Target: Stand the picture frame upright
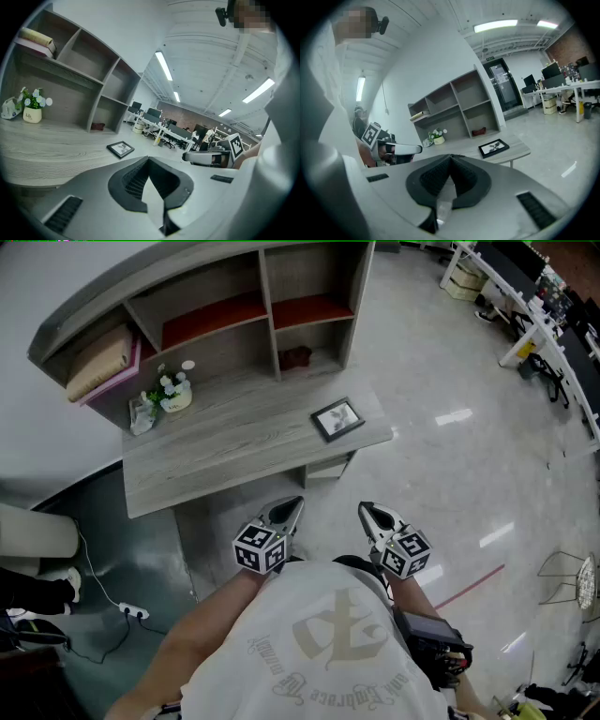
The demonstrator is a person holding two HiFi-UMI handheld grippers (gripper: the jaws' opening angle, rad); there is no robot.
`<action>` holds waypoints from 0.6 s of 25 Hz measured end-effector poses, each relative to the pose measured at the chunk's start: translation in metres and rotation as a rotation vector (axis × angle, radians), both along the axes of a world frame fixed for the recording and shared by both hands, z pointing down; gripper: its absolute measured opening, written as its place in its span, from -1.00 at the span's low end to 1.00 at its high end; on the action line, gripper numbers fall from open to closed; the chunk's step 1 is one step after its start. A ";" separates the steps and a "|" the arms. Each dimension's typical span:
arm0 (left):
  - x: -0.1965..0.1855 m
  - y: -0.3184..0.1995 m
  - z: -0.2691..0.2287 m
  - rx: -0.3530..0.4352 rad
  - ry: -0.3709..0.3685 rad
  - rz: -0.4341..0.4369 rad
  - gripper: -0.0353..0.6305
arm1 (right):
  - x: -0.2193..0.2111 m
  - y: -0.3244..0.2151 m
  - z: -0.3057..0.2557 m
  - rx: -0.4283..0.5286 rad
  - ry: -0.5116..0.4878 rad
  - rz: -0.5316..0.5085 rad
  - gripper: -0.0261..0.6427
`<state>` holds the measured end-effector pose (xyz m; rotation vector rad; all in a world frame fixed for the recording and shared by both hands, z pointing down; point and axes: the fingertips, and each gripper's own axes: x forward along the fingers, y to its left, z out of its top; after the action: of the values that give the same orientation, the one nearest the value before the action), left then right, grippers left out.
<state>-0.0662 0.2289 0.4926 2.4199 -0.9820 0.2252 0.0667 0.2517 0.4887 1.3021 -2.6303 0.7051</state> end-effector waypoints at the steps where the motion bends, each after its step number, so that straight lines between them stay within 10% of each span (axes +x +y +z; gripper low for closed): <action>1: 0.000 0.002 0.000 -0.002 -0.001 0.002 -0.89 | 0.000 0.001 -0.001 0.001 -0.001 0.001 -0.91; 15: 0.003 0.020 0.004 -0.002 -0.017 0.035 -0.89 | 0.003 0.007 -0.007 0.022 -0.025 0.064 -0.91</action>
<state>-0.0633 0.2488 0.4962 2.4384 -0.9465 0.2597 0.0693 0.2584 0.4814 1.3983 -2.6332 0.7077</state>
